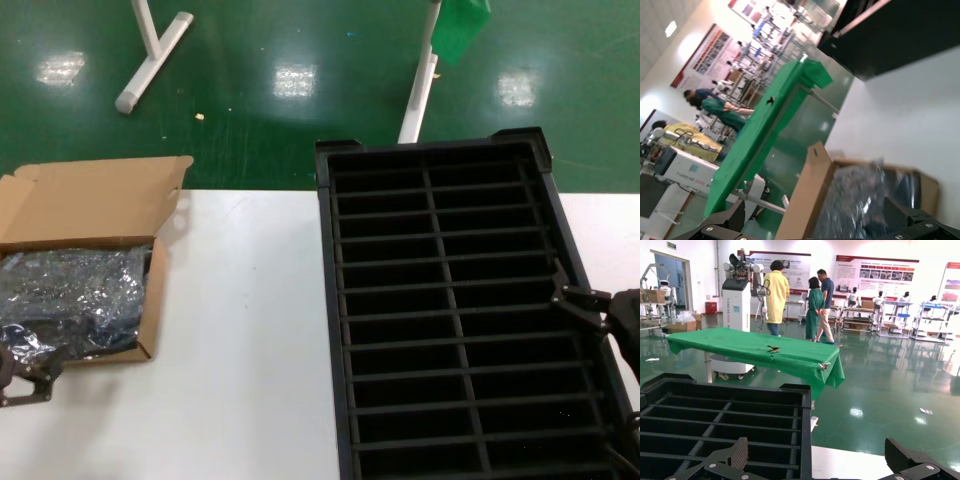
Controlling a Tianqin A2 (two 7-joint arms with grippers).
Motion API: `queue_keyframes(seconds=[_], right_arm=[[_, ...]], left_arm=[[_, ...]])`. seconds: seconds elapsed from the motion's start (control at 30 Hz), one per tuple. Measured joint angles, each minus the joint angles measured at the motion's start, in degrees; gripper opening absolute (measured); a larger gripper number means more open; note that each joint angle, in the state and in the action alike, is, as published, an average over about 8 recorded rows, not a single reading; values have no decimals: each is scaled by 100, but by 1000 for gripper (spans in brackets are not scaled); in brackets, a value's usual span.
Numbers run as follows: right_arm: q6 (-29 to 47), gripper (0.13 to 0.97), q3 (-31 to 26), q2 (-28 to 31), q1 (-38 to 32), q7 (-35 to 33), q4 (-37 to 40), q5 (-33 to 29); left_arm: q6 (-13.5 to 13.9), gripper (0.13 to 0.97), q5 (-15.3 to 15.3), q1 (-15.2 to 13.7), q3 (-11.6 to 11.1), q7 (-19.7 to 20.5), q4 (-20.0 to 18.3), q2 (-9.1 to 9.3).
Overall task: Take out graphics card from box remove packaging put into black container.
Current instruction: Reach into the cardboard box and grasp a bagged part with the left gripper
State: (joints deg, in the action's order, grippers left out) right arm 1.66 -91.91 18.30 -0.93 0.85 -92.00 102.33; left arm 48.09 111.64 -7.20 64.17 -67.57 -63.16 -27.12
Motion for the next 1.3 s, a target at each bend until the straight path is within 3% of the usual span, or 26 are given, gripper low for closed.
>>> queue_keyframes(seconds=[0.23,0.4,0.57,0.83,1.0,1.13,1.3], right_arm=[[0,966,0,0,0,0,0,0],[0,966,0,0,0,1,0,0],[0,966,0,0,0,1,0,-1],[0,966,0,0,0,1,0,-1],[0,966,0,0,0,1,0,-1],[0,966,0,0,0,1,0,-1],[0,966,0,0,0,1,0,-1]], left_arm=[[270,966,76,-273,114,-713,794,-406],[394,966,109,-622,261,-1166,1397,-560],[497,966,143,-1168,421,-1613,2157,-632],[787,966,178,-2283,663,-2494,3852,-732],[921,963,208,-2815,782,-2911,4707,-738],[984,961,238,-3074,860,-3080,5087,-736],[973,928,283,-3165,931,-3112,5178,-720]])
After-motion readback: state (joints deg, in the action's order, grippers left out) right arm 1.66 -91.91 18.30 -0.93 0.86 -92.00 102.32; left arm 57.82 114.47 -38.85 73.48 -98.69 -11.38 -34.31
